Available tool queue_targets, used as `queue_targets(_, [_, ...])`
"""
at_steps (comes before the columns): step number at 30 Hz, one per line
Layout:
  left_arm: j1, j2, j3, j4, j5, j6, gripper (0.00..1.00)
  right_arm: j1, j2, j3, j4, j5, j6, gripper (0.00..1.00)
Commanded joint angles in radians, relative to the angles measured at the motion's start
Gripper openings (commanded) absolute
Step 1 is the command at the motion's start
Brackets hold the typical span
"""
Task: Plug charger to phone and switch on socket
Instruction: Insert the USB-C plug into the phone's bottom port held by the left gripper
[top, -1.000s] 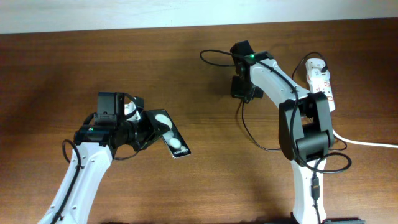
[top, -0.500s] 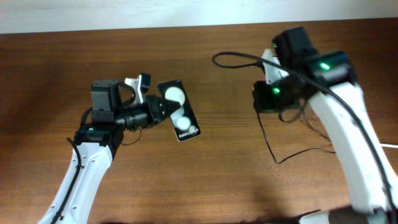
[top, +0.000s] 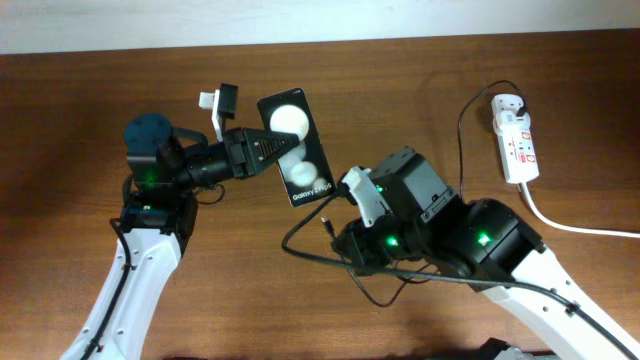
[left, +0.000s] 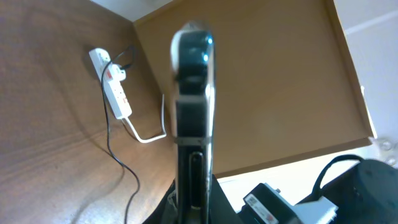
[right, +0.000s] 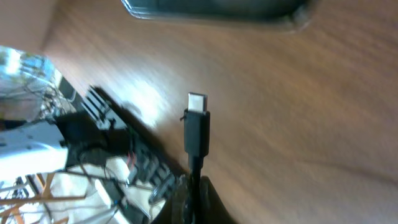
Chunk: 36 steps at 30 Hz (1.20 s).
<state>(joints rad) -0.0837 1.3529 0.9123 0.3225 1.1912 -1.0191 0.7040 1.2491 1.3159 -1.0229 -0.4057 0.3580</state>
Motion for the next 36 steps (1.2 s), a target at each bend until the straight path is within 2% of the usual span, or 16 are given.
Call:
queue_targets(1, [0.002,-0.01,0.017,0.01,0.038,-0.091,0.0,0.009,-0.006,-0.017,0.055,0.002,0.044,0.04])
queue_targets(13, [0.002,-0.01,0.017,0.01,0.071,-0.09,0.0,0.009,-0.006,-0.017,0.108,0.025,0.045,0.04])
queue_targets(36, [0.002,-0.01,0.017,0.005,0.044,-0.019,0.0,0.009,-0.037,-0.016,0.09,-0.017,0.044,0.04])
